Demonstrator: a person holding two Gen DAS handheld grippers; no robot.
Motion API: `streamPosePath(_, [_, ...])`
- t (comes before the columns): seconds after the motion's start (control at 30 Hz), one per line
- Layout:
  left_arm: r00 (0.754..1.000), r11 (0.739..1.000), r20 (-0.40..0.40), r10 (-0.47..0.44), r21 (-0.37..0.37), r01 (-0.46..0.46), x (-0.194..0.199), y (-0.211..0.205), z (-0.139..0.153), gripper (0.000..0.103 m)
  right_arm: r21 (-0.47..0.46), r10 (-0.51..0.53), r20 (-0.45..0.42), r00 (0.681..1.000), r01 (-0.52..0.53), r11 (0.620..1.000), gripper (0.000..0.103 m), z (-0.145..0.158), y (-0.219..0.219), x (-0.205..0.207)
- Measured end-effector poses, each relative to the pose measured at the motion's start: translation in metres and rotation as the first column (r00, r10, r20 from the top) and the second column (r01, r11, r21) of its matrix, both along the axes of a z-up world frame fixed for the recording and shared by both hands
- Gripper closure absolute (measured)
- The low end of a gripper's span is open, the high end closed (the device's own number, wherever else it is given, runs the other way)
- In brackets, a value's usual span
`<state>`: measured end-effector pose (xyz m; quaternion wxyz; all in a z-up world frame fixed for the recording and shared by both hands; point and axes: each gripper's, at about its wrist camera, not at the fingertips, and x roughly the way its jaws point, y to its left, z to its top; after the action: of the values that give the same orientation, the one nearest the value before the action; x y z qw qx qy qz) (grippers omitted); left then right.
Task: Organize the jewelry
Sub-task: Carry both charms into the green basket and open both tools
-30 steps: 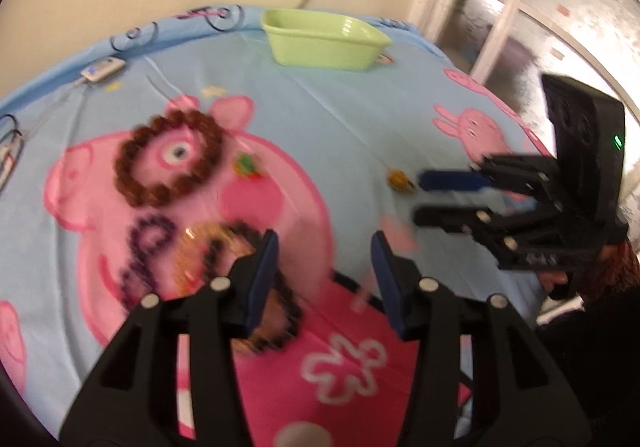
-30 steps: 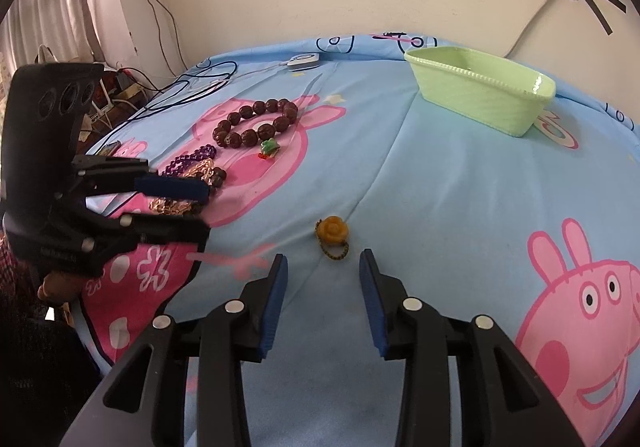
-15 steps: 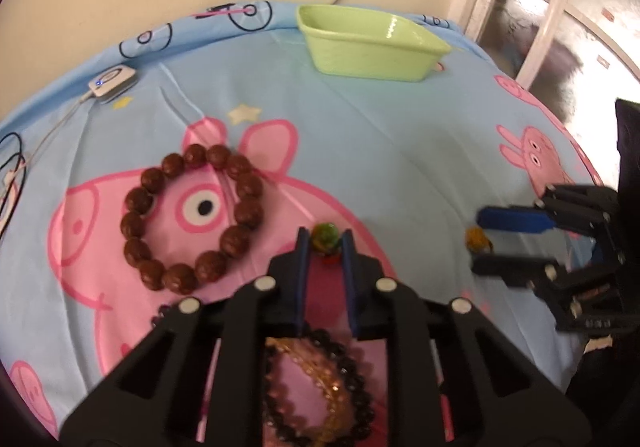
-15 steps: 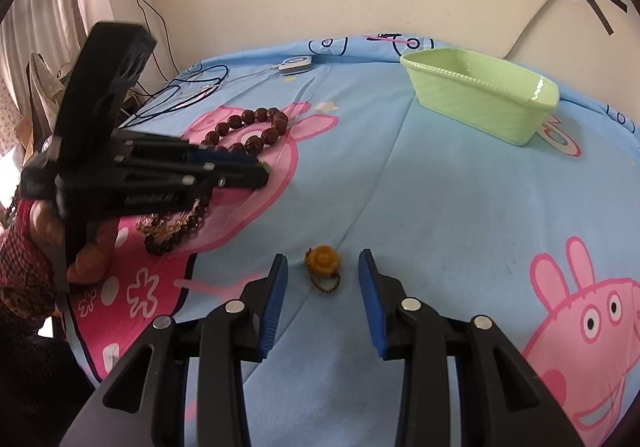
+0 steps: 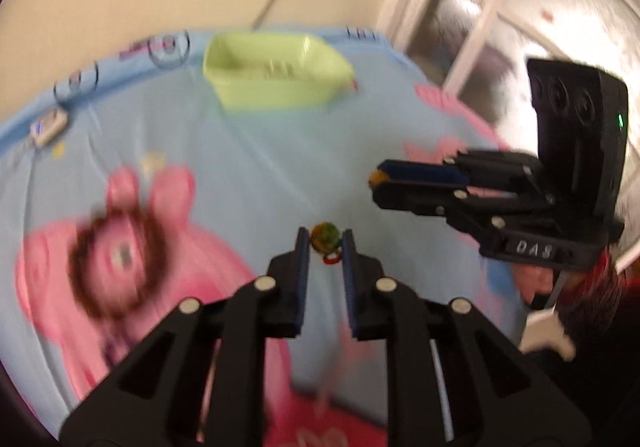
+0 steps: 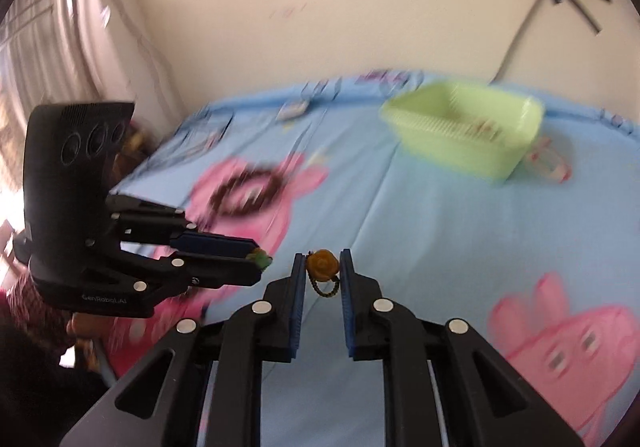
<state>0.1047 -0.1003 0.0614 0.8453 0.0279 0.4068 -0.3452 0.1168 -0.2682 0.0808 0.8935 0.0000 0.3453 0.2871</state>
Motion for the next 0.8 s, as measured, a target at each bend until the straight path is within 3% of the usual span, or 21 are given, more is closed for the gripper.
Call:
streamPosePath(0.13, [0.998,0.996,-0.014,0.057,-0.069,-0.057,0.072,-0.023,0.024,0.088,0.055,-0.102,0.067,0.992,0.099,0.994,0.103,0.024,-0.019,0.047])
streamPosePath(0.37, [0.981,0.981,0.011,0.196,-0.015,-0.196,0.166,-0.072,0.028,0.087,0.076,-0.247,0.044,0.968,0.243,0.967,0.103,0.022,-0.045,0.129])
streamPosePath(0.47, [0.967,0.966,-0.008,0.254,0.043,-0.254,0.187,-0.08,0.016,0.064,0.022,-0.278,0.009,0.961,0.278,0.96,0.102,0.012,-0.045,0.15])
streamPosePath(0.6, [0.971,0.97,0.046,0.236,0.042,-0.238,0.163,-0.07,0.02,0.06,0.014,-0.284,0.018,0.959,0.284,0.959,0.087,0.009,-0.042,0.13])
streamPosePath(0.7, [0.969,0.97,0.06,0.24,0.02,-0.241,0.135,-0.046,0.024,0.054,0.041,-0.27,0.008,0.963,0.269,0.962,0.084,0.004,-0.036,0.099])
streamPosePath(0.8, [0.97,0.971,0.041,0.239,-0.012,-0.238,0.094,-0.013,0.028,0.054,0.079,-0.215,-0.06,0.975,0.219,0.973,0.083,-0.011,-0.025,0.071])
